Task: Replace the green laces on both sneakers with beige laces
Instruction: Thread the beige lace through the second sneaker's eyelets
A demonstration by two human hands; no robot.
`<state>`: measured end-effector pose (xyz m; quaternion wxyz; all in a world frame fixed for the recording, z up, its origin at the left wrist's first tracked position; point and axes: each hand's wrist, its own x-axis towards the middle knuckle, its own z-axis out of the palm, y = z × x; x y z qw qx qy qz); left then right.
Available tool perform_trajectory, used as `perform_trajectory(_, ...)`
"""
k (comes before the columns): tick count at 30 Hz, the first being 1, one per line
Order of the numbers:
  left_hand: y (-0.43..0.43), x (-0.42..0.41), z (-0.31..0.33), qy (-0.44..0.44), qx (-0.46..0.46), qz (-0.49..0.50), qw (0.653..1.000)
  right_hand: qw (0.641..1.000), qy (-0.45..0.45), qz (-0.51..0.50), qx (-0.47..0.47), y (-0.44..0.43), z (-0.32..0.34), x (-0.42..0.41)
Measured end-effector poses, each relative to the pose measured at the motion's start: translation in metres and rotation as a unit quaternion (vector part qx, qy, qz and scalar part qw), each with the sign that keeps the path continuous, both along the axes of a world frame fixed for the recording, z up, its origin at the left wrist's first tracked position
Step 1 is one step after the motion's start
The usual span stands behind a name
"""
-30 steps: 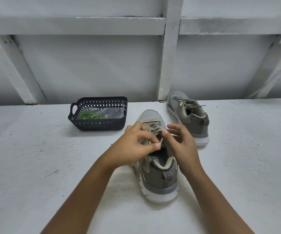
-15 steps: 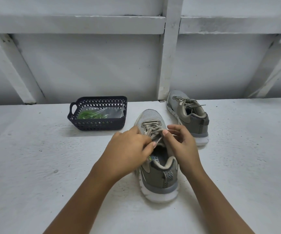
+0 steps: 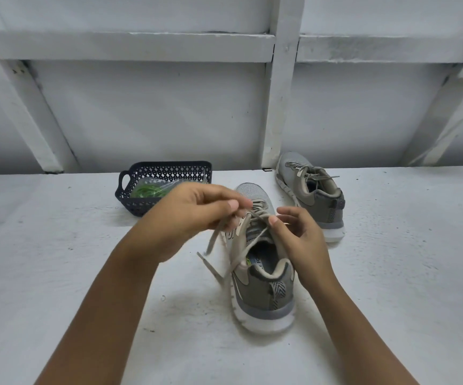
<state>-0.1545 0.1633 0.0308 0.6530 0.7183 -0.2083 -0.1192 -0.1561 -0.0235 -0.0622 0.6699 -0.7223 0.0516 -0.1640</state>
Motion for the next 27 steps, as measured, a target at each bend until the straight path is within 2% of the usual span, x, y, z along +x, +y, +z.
perform_trajectory(2, 0.000, 0.004, 0.003, 0.042, -0.080, 0.002, 0.996, 0.995, -0.022, -0.025, -0.097, 0.001, 0.002, 0.001)
perform_trajectory(4, 0.000, 0.011, 0.002, 0.085, -0.132, 0.001, 0.988, 0.967, -0.087, -0.072, -0.228, 0.005, 0.010, 0.001)
perform_trajectory(5, 0.000, 0.015, 0.002, 0.102, -0.149, 0.002, 0.983, 0.958, -0.117, -0.082, -0.250, 0.007, 0.016, 0.000)
perform_trajectory(7, -0.002, 0.020, -0.001, 0.127, -0.173, 0.000, 0.977, 0.977, -0.108, -0.013, -0.184, 0.013, 0.033, -0.008)
perform_trajectory(9, -0.004, 0.023, -0.003, 0.145, -0.193, -0.007, 0.970, 0.983, -0.032, 0.122, -0.133, 0.019, 0.049, -0.017)
perform_trajectory(11, -0.006, 0.024, -0.005, 0.150, -0.208, -0.013, 0.966, 0.961, -0.011, 0.180, -0.209, 0.025, 0.055, -0.020)
perform_trajectory(13, -0.007, 0.026, -0.005, 0.144, -0.211, -0.011, 0.967, 0.954, -0.013, 0.167, -0.247, 0.030, 0.055, -0.018)
perform_trajectory(17, -0.007, 0.028, -0.010, 0.123, -0.192, 0.028, 0.973, 0.969, 0.004, 0.121, -0.217, 0.034, 0.053, -0.013)
perform_trajectory(20, -0.009, 0.028, -0.019, 0.118, -0.123, 0.080, 0.982, 0.984, -0.004, 0.100, -0.150, 0.032, 0.060, -0.008)
perform_trajectory(24, -0.011, 0.023, -0.031, 0.066, 0.026, 0.026, 0.997, 0.991, -0.027, 0.063, -0.119, 0.028, 0.074, 0.007)
perform_trajectory(27, -0.011, 0.020, -0.032, 0.035, 0.067, -0.006, 0.997, 0.989, -0.027, 0.053, -0.132, 0.026, 0.080, 0.017)
